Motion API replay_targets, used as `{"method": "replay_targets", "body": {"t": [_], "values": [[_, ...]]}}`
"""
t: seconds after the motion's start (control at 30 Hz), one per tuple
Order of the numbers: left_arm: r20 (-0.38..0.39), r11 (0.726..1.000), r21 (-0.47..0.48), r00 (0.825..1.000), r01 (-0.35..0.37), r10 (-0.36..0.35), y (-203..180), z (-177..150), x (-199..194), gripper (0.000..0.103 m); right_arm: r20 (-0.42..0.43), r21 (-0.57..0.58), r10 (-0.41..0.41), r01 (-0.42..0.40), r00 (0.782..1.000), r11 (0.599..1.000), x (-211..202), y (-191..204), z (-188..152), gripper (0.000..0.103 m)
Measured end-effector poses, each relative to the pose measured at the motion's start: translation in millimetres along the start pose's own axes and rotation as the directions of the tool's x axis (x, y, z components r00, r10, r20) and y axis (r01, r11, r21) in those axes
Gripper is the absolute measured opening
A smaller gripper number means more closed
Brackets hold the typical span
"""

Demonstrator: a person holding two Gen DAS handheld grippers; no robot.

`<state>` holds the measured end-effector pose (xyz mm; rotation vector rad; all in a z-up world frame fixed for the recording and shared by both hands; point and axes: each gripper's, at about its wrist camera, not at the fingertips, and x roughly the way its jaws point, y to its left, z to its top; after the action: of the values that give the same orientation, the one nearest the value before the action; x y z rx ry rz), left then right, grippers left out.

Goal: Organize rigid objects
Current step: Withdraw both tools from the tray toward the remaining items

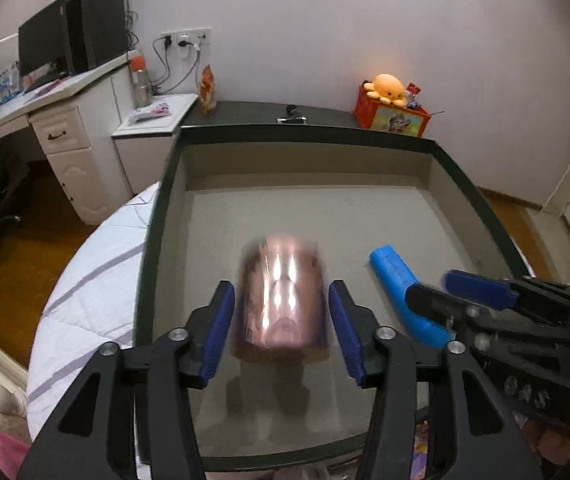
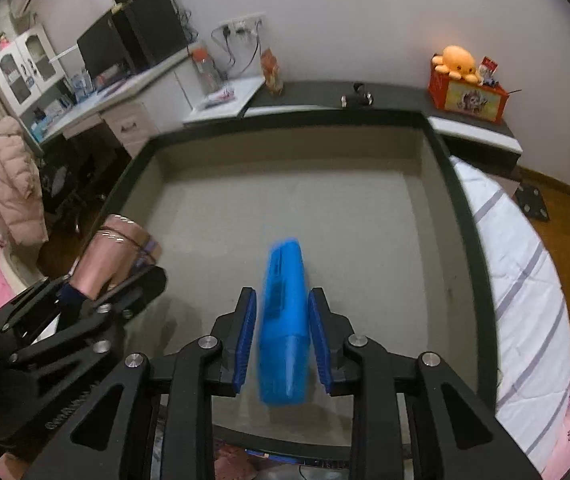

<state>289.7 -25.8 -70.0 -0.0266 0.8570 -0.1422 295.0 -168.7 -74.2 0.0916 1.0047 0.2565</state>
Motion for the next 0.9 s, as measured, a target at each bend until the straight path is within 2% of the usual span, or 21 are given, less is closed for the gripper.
{"method": "replay_targets", "body": {"t": [0.03, 0.07, 0.1, 0.13, 0.17, 0.23, 0.27, 0.37, 0.47, 0.57, 0.73, 0.9], "values": [[0.009, 1.000, -0.002, 1.000, -0.016, 0.016, 2, 0, -3, 0.064, 0.002, 0.002, -0.014, 0.014, 1.000, 1.000, -2, -1, -1, 0.057], [0.019, 1.000, -0.008, 0.999, -0.030, 0.031, 6, 0, -7, 0.077, 0.009, 0.010, -0.018, 0.018, 1.000, 1.000, -5, -3, -3, 0.061], [0.034, 0.999, -0.021, 0.999, -0.039, 0.039, 10, -1, -14, 0.083, 0.021, 0.022, -0.012, 0.012, 1.000, 1.000, -8, -6, -4, 0.068], [0.049, 0.999, -0.029, 0.999, -0.014, 0.016, 14, -1, -20, 0.087, 0.039, 0.039, -0.005, 0.004, 0.999, 0.999, -14, -10, -5, 0.078], [0.068, 0.999, -0.039, 0.998, 0.015, -0.012, 17, -2, -30, 0.096, 0.066, 0.058, 0.001, -0.005, 0.998, 0.998, -23, -14, -5, 0.083], [0.121, 0.999, -0.042, 0.993, -0.010, 0.015, 20, -5, -50, 0.103, 0.124, 0.085, 0.026, -0.037, 0.992, 0.996, -41, -20, -7, 0.084], [0.174, 0.999, -0.039, 0.984, -0.025, 0.031, 20, -8, -68, 0.103, 0.152, 0.098, 0.034, -0.049, 0.988, 0.994, -52, -22, -10, 0.086], [0.264, 0.999, -0.037, 0.964, -0.035, 0.043, 17, -16, -106, 0.103, 0.234, 0.116, 0.025, -0.053, 0.972, 0.992, -84, -23, -21, 0.103], [0.335, 0.995, -0.040, 0.937, -0.088, 0.096, 13, -27, -141, 0.103, 0.280, 0.113, 0.014, -0.047, 0.960, 0.992, -113, -18, -31, 0.103], [0.371, 0.993, -0.046, 0.921, -0.107, 0.116, 10, -36, -168, 0.103, 0.316, 0.103, -0.006, -0.028, 0.949, 0.994, -139, -10, -42, 0.103], [0.391, 0.986, -0.060, 0.905, -0.157, 0.168, 5, -58, -203, 0.103, 0.387, 0.072, -0.034, 0.006, 0.921, 0.997, -180, 2, -62, 0.103], [0.380, 0.985, -0.066, 0.909, -0.157, 0.171, 0, -82, -225, 0.103, 0.443, 0.058, -0.071, 0.050, 0.894, 0.997, -213, 18, -95, 0.103]]}}
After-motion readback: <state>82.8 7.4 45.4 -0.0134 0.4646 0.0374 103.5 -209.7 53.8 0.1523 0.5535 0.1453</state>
